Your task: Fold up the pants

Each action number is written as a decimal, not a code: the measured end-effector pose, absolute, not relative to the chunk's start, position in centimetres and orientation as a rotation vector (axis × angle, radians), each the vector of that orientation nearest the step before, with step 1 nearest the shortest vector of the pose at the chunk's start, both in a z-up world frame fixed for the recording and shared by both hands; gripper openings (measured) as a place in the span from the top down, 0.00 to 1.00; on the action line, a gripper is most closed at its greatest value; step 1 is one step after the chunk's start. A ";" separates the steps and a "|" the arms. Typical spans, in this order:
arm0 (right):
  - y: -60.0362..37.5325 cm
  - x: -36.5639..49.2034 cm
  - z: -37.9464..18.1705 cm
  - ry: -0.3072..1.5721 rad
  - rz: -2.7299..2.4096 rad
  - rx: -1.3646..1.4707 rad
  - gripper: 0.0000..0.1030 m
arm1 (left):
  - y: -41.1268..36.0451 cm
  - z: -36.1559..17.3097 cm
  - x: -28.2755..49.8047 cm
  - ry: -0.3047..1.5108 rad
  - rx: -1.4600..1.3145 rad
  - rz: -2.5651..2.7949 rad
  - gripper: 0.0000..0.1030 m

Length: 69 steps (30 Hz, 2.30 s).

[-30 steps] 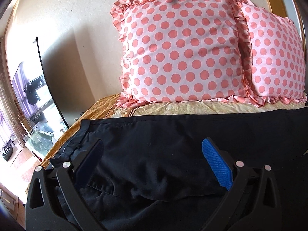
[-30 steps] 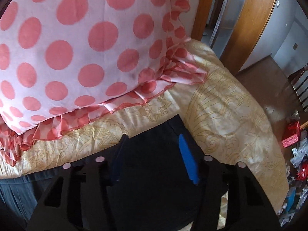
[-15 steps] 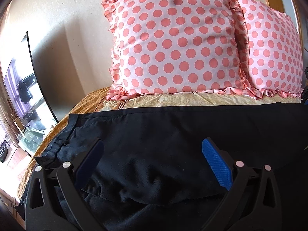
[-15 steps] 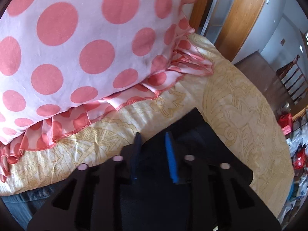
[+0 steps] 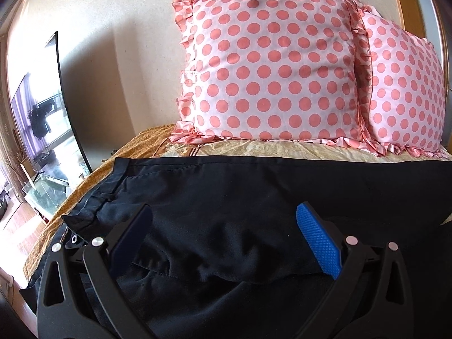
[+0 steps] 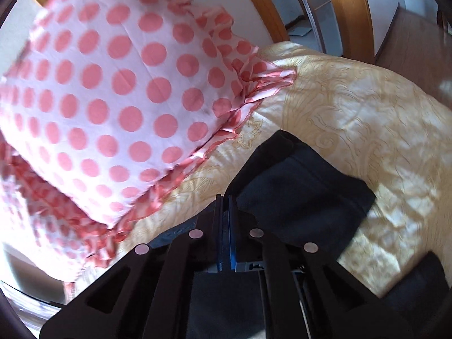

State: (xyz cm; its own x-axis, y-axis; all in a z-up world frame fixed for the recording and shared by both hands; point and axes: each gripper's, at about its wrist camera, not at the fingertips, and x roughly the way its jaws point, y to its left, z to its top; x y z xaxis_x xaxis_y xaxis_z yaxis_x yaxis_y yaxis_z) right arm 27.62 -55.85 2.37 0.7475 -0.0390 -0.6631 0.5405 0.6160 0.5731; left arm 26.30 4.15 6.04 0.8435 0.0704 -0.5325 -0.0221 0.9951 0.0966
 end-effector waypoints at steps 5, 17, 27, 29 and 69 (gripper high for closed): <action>-53.9 20.1 2.7 0.547 -0.268 0.893 0.98 | 4.6 6.2 25.2 0.561 0.077 0.050 0.02; -50.1 13.3 1.2 0.637 -0.235 0.904 0.96 | 4.6 6.1 23.3 0.561 0.056 0.027 0.02; -52.0 24.4 0.3 0.690 -0.262 1.069 0.40 | 5.3 6.1 22.5 0.541 0.093 0.075 0.02; -52.2 25.5 -0.9 0.721 -0.287 1.117 0.46 | 5.6 6.0 22.7 0.545 0.092 0.081 0.02; -49.5 5.2 -5.4 0.538 -0.177 1.109 0.96 | 6.2 7.8 17.9 0.504 0.063 0.091 0.02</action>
State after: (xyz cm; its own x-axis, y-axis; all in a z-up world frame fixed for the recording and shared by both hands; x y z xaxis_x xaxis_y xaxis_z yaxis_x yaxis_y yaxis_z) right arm 5.23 -49.48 -5.39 0.8593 0.1270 -0.4955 0.3966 0.4464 0.8021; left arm 17.86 6.21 7.81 0.8716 0.1024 -0.4794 -0.0715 0.9940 0.0824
